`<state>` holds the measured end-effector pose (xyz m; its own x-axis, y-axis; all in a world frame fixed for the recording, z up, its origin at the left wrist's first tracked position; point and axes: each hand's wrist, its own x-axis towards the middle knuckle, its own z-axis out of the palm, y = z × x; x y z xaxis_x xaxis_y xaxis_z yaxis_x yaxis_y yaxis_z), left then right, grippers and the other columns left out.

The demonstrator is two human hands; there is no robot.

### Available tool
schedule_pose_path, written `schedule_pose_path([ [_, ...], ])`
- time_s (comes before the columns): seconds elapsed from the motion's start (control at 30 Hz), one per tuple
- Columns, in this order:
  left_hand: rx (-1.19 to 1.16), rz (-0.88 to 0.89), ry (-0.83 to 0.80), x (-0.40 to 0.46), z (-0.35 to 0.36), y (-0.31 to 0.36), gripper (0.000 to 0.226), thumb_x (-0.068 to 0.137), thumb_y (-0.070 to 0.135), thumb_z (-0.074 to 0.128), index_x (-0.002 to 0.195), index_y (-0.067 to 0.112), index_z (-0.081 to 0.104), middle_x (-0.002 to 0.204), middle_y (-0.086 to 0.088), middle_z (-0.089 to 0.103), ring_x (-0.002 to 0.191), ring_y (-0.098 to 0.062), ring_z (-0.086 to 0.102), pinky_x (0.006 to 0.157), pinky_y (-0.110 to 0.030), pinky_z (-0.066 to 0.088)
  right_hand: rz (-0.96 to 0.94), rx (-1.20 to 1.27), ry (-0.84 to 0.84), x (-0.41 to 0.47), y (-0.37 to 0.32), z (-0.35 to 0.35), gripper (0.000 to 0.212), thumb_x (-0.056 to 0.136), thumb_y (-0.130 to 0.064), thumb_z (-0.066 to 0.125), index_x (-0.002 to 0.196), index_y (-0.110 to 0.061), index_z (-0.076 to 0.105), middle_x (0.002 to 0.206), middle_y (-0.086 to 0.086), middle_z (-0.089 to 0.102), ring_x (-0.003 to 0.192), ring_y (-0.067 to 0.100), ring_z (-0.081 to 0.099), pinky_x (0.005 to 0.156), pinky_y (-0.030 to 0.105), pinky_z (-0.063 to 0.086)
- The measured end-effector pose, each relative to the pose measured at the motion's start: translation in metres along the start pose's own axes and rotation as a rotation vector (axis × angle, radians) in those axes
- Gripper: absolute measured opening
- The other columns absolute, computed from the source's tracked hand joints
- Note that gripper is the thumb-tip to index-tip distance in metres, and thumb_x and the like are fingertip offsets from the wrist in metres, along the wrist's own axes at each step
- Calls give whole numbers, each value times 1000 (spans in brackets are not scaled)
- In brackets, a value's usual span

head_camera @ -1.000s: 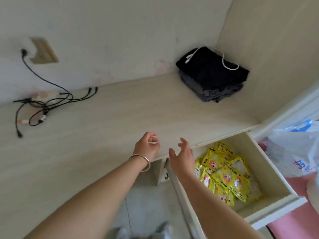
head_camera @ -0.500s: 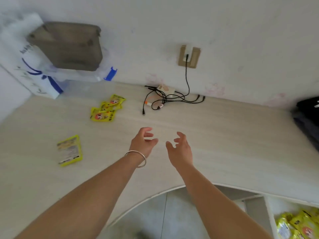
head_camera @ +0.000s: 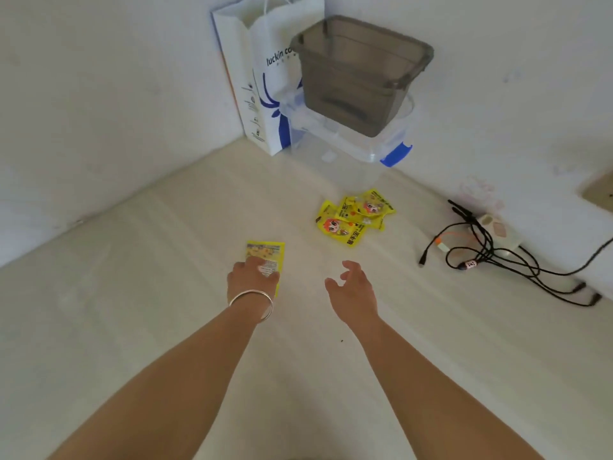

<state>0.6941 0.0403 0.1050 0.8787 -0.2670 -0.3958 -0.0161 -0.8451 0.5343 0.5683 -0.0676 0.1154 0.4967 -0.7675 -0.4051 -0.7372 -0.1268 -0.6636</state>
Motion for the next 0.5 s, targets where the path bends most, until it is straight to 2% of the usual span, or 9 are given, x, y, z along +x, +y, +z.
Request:
schedule_pose_path([
  [0.2, 64, -147, 91, 22, 4, -12, 61, 78, 35, 70, 131, 20, 45, 135, -9, 38, 128, -29, 36, 99, -41, 41, -34, -97, -109, 31, -8, 17, 52, 90, -26, 52, 139, -16, 37, 136, 5, 49, 127, 23, 46, 101, 34, 38],
  [0.33, 91, -150, 58, 40, 7, -6, 72, 74, 35, 75, 133, 16, 38, 133, -12, 41, 122, -31, 46, 95, -42, 43, -43, -134, -86, 49, -12, 19, 49, 90, -24, 52, 137, -16, 40, 132, 5, 51, 124, 23, 47, 99, 32, 38],
  [0.43, 57, -174, -29, 52, 8, 11, 61, 76, 33, 74, 126, 14, 43, 123, -13, 57, 114, -34, 57, 90, -39, 46, -55, -119, 6, 62, -16, 15, 41, 89, -21, 53, 130, -17, 47, 122, 3, 56, 116, 22, 52, 93, 33, 41],
  [0.5, 62, -138, -74, 61, 9, 27, 48, 78, 37, 70, 117, 13, 55, 116, -11, 64, 110, -32, 60, 86, -34, 47, -87, -131, 87, 72, -19, 8, 37, 88, -18, 53, 125, -17, 51, 116, 3, 57, 113, 22, 51, 88, 31, 41],
])
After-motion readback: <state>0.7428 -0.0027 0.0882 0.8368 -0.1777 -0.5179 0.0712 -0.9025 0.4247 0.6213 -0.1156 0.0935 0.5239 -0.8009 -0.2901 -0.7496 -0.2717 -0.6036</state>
